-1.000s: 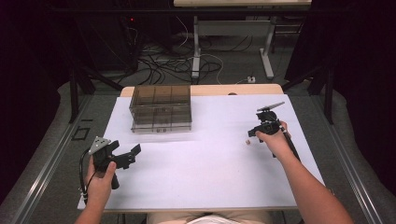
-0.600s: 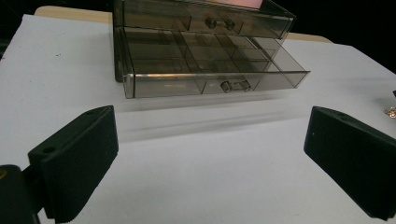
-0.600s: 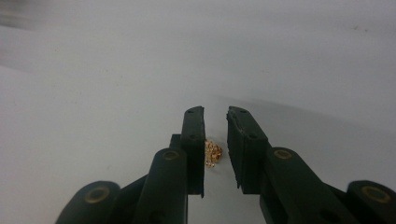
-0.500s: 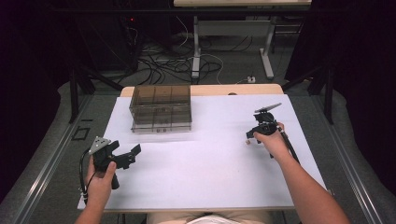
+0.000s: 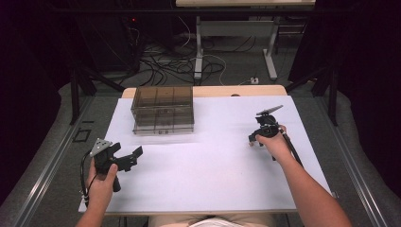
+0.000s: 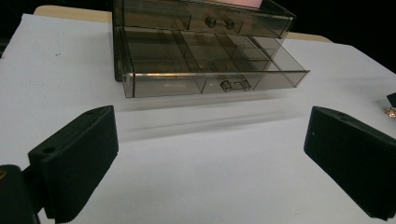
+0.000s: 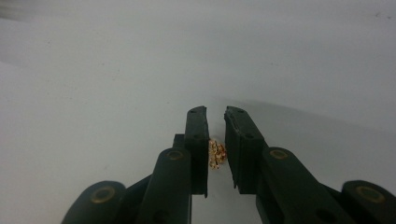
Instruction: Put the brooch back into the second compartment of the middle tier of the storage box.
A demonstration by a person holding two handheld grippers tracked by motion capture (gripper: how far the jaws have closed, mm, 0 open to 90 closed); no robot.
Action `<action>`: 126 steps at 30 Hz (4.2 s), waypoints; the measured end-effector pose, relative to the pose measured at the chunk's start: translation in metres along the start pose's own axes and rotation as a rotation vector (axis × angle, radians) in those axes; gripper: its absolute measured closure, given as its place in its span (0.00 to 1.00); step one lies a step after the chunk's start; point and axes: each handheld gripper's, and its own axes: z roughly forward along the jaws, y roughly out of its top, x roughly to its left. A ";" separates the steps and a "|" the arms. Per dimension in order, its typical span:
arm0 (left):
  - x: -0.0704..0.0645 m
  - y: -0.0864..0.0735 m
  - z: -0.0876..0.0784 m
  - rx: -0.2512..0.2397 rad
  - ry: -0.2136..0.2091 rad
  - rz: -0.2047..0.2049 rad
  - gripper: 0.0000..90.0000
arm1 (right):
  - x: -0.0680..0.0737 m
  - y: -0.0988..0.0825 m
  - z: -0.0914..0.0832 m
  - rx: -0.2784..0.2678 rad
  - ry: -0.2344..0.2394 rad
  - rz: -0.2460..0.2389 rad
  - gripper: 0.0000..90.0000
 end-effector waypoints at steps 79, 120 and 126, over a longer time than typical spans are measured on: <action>0.000 0.000 0.000 0.007 -0.003 0.005 0.04 | -0.002 0.003 -0.011 -0.037 0.047 0.112 1.00; 0.000 0.000 0.000 0.000 -0.002 0.002 0.04 | 0.068 0.014 -0.015 -0.156 0.161 0.016 1.00; 0.000 0.000 -0.001 0.001 -0.003 0.003 0.04 | 0.082 0.018 -0.014 -0.162 0.180 0.006 1.00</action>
